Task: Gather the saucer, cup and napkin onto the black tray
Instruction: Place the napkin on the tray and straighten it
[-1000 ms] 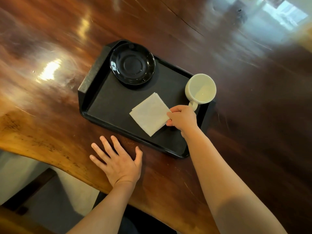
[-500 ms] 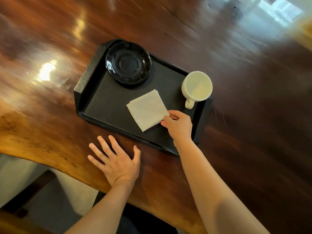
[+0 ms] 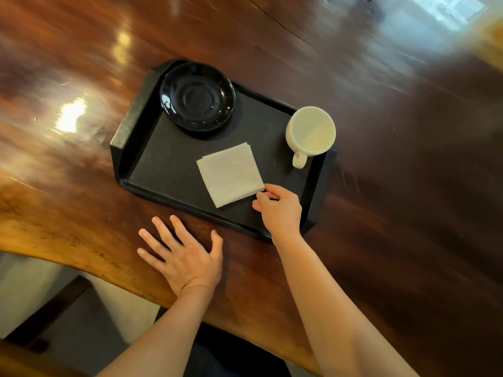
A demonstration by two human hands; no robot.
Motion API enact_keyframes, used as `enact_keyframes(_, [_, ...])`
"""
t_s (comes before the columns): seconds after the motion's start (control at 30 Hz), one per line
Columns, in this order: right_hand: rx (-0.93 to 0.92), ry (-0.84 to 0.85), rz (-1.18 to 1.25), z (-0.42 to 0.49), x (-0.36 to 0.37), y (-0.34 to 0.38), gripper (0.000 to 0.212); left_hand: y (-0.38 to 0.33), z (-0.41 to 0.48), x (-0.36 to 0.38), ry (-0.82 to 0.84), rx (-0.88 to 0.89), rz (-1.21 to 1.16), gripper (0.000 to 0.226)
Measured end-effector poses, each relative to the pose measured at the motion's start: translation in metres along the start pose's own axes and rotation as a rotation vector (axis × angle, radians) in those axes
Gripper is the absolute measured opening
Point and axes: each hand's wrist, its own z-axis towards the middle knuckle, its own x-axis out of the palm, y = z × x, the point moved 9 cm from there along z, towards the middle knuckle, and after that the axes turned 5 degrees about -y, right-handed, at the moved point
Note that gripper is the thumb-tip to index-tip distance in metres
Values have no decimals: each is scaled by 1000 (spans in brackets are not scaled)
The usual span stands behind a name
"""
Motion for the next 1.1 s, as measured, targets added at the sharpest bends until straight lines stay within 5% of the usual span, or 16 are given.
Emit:
enact_keyframes(0.7, [51, 128, -65, -12, -8, -11, 48, 1, -1, 4, 51, -14, 11, 95])
enact_keyframes(1.1, [-9, 259, -349, -96, -9, -16, 28, 6, -6, -11, 239, 102, -29, 94])
